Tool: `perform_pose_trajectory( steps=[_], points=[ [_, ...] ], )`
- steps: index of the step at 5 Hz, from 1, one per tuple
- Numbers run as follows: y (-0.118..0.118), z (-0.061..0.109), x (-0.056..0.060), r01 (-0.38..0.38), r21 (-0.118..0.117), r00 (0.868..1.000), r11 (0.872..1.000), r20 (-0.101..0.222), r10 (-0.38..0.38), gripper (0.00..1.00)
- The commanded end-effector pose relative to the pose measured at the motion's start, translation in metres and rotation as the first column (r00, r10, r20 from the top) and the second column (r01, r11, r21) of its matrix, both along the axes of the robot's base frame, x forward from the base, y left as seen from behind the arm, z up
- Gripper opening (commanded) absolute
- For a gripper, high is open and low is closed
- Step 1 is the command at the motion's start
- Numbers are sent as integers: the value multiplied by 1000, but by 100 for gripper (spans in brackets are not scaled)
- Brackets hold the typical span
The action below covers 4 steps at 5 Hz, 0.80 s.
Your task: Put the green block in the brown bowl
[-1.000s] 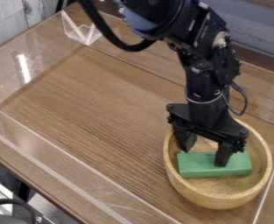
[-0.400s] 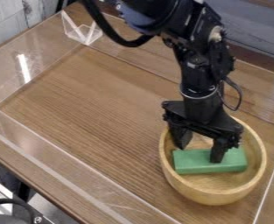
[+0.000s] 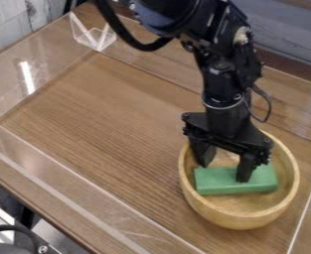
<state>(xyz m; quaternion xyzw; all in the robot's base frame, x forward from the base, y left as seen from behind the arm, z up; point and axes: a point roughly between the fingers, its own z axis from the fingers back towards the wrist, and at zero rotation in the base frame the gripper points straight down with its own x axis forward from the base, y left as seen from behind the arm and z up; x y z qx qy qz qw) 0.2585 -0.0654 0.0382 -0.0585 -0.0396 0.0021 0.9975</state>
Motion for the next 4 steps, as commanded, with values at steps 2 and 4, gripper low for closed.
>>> perform_pose_trajectory(
  steps=[2,4],
  points=[
    [11,-1,5,-19,0,1000,1000,4,19,100],
    [15,-3,5,-25,-1,1000,1000,-7,25,100]
  ],
)
